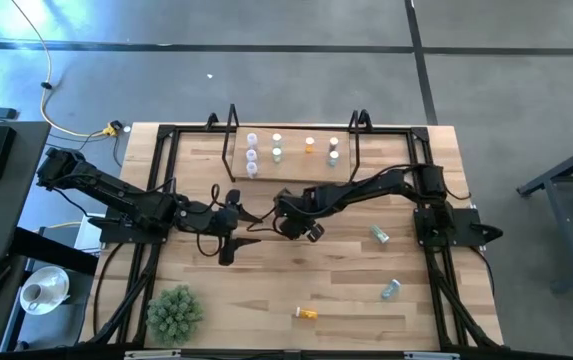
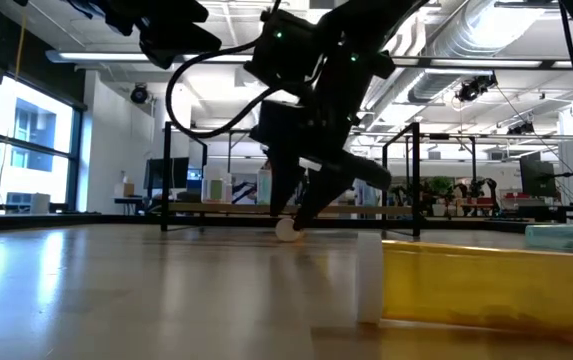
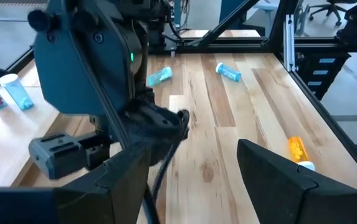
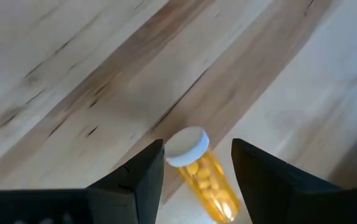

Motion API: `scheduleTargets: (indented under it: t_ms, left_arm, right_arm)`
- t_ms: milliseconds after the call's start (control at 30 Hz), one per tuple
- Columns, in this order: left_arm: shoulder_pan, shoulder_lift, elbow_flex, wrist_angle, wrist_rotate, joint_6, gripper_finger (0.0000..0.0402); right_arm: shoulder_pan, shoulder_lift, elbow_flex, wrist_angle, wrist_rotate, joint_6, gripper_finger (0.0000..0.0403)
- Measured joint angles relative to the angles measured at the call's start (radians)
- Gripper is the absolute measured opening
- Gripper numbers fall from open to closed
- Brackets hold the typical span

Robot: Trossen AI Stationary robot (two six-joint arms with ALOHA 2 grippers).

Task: Pick and place medicine bottles onto shelf by color
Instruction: Put the top orange pill bottle on the shelf aligned with the other orange pill bottles

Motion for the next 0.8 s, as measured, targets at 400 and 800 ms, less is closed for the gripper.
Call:
scheduleTargets:
  t_ms: [400,800]
  left_arm:
    - [0.001,0.000,0.000,-0.001,0.000,0.000,0.0232]
    - [0.000,0.000,0.000,-0.001,0.000,0.000,0.0232]
  right_arm:
    - [0.000,0.036,0.003,0.000,0.004,-0.004,0.0179]
    - [0.015,0.037,0.006,-0.030,0.050,0.002,0.0179]
